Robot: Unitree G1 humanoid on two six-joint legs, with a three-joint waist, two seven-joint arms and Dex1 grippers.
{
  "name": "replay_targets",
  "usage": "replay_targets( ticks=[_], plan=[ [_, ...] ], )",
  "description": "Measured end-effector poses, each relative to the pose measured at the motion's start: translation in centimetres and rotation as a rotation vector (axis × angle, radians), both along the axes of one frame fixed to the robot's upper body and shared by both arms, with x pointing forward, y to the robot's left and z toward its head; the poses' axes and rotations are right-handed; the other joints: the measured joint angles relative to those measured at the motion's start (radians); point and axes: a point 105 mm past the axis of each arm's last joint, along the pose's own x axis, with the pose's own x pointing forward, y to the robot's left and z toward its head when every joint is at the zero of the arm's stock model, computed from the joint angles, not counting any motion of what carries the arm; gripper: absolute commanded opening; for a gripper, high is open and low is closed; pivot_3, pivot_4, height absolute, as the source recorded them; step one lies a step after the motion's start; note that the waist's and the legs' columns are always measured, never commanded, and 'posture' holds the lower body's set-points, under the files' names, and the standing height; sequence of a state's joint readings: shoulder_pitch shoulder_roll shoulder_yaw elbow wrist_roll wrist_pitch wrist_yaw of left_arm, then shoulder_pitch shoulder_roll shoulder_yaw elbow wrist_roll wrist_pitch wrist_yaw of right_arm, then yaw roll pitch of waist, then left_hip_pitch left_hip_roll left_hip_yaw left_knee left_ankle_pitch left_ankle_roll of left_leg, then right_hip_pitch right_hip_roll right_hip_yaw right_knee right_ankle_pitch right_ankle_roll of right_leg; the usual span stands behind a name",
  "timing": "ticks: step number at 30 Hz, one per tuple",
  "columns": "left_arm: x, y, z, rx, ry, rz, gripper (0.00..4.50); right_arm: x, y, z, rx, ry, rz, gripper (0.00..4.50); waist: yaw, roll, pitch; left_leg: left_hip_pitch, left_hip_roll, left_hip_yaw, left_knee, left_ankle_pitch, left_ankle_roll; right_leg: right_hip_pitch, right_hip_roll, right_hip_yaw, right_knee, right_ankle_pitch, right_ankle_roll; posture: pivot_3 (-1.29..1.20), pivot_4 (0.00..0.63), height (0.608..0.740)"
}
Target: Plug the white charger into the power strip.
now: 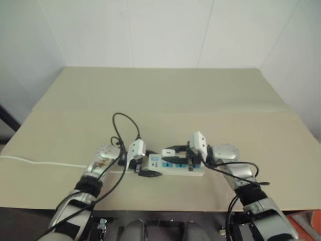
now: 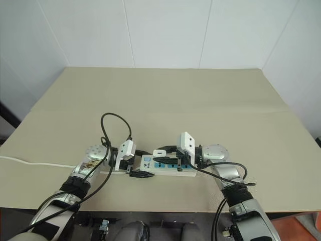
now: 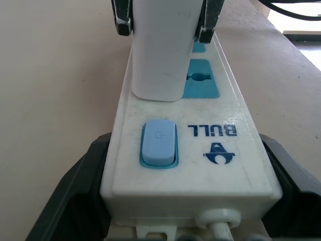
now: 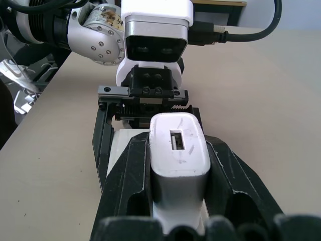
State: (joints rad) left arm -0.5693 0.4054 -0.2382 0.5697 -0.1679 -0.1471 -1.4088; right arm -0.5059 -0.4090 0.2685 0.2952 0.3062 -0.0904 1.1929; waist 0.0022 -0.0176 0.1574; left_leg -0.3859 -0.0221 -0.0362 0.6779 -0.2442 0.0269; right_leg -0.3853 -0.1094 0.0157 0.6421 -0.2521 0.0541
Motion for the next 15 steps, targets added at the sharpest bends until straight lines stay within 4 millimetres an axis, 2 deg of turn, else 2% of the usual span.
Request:
replay_targets(
  ticks=[15],
  plan=[
    [-0.07, 0.39, -0.20, 0.001, 0.007, 0.014, 3.32, -0.04, 0.48, -0.44, -0.016, 0.014, 0.013, 1.11, -0.011, 0.000, -0.003, 0.004, 0.001, 0.000, -0.001, 0.000, 0.000, 0.003, 0.001, 0.000, 0.000, 0.000, 0.000, 0.00, 0.150, 0.740]
  ],
)
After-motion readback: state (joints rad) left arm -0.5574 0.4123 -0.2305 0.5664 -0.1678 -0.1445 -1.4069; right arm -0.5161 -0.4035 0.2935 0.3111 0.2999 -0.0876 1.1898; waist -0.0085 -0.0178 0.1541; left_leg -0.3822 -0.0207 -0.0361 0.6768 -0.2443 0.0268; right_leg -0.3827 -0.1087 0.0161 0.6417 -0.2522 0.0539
